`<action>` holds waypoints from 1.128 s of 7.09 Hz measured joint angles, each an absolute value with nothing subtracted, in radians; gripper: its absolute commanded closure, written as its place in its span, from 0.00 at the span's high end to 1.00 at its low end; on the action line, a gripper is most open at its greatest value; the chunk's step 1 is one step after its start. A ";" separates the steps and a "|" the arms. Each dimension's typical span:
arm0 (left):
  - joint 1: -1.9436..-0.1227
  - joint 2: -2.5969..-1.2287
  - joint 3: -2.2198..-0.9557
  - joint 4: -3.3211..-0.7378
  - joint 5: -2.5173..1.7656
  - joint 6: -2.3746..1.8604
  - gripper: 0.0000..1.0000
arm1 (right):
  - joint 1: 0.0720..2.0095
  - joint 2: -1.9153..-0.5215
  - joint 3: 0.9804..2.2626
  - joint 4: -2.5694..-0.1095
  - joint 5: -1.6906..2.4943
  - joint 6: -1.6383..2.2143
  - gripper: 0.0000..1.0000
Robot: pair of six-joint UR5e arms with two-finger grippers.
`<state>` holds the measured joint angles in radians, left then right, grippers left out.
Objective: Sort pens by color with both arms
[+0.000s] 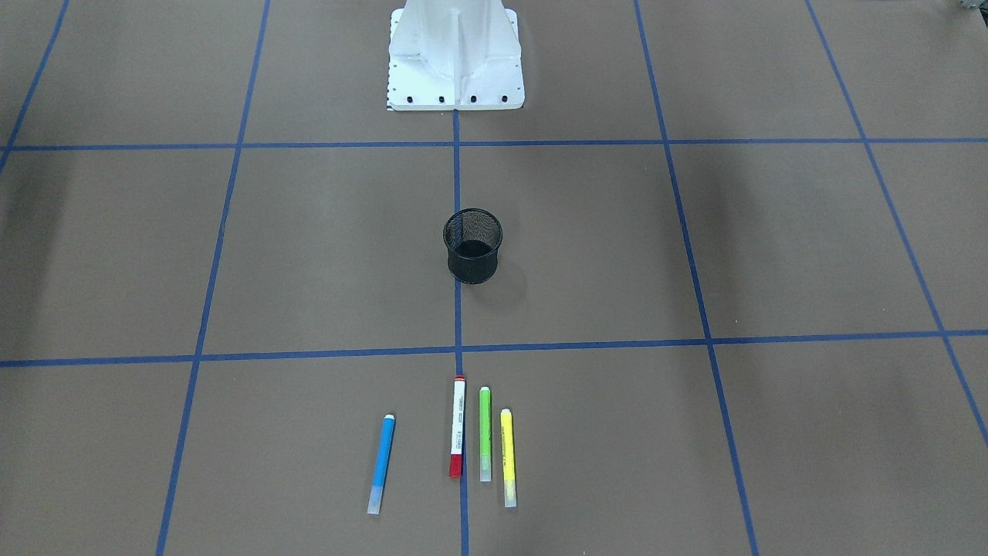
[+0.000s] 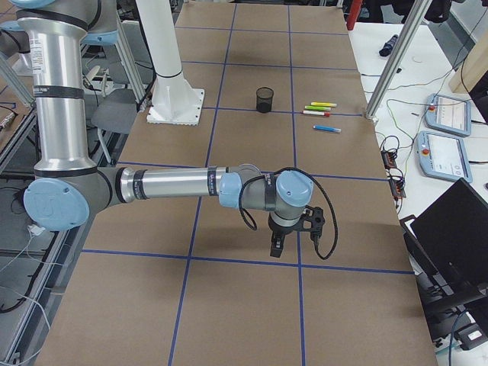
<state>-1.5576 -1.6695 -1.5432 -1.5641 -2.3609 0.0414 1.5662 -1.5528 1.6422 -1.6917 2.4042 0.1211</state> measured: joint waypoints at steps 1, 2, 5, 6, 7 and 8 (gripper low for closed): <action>-1.562 -1.669 -1.543 -1.564 -2.363 0.040 1.00 | 1.566 -1.555 1.643 -1.693 2.414 0.121 1.00; -1.563 -1.667 -1.543 -1.565 -2.363 0.039 1.00 | 1.566 -1.558 1.645 -1.693 2.423 0.121 1.00; -1.563 -1.667 -1.542 -1.565 -2.363 0.038 1.00 | 1.566 -1.563 1.649 -1.691 2.429 0.121 1.00; -1.563 -1.667 -1.541 -1.565 -2.362 0.038 1.00 | 1.566 -1.563 1.649 -1.690 2.428 0.121 1.00; -1.563 -1.667 -1.539 -1.565 -2.362 0.038 1.00 | 1.566 -1.563 1.649 -1.689 2.428 0.121 1.00; -1.563 -1.667 -1.539 -1.565 -2.362 0.038 1.00 | 1.566 -1.563 1.650 -1.689 2.427 0.120 1.00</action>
<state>-1.5631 -1.6666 -1.5385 -1.5650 -2.3620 0.0383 1.5662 -1.5632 1.6495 -1.6890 2.4270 0.1202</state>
